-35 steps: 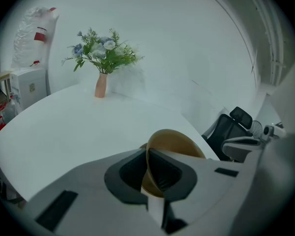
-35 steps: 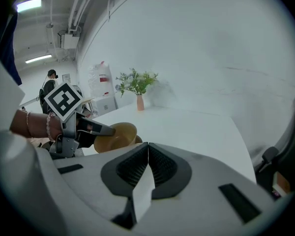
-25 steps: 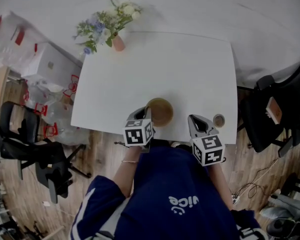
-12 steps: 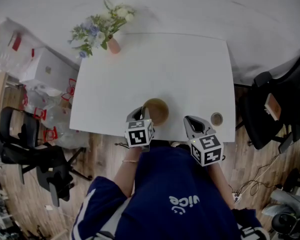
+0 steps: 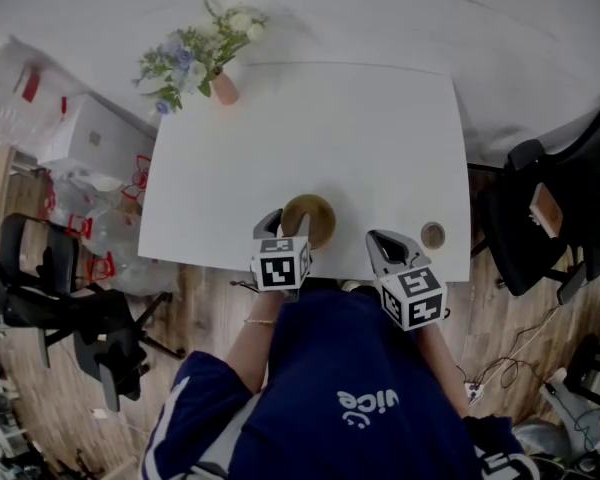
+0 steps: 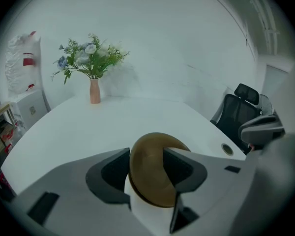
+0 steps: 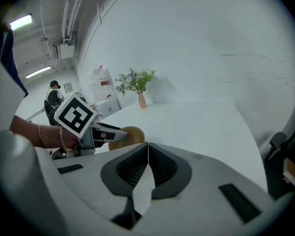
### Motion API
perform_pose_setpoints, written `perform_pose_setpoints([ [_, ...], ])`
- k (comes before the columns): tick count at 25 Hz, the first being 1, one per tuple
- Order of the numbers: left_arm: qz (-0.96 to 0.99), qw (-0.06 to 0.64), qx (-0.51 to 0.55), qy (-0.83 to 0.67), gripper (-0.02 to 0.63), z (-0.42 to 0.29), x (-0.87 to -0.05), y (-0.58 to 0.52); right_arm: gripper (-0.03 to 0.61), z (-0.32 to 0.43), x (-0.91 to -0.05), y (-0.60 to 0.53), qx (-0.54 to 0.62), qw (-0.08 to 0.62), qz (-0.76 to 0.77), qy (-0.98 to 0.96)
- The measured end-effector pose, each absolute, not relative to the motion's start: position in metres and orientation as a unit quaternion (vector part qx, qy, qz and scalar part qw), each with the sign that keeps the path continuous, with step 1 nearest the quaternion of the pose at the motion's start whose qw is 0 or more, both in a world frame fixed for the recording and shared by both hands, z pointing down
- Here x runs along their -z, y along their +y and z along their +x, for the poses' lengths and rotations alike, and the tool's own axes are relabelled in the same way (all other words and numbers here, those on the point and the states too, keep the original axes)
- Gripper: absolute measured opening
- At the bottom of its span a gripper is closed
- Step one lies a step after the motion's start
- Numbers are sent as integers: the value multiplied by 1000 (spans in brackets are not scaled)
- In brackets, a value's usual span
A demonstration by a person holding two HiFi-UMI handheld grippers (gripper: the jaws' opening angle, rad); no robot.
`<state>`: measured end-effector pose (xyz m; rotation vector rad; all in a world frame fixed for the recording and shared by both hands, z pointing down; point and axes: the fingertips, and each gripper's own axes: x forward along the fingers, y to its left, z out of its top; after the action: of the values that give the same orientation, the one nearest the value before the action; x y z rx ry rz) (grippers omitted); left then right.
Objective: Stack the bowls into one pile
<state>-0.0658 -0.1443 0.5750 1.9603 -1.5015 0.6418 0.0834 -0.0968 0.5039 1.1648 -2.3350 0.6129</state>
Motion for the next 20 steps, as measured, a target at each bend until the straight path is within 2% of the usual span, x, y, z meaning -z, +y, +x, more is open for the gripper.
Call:
perform_pose_setpoints([
  [16, 753, 254, -200, -573, 221, -71, -526, -142, 25, 85, -496, -107, -203, 215, 429, -854],
  [20, 772, 215, -163, -576, 219, -67, -491, -147, 26, 89, -487, -116, -185, 208, 440, -854],
])
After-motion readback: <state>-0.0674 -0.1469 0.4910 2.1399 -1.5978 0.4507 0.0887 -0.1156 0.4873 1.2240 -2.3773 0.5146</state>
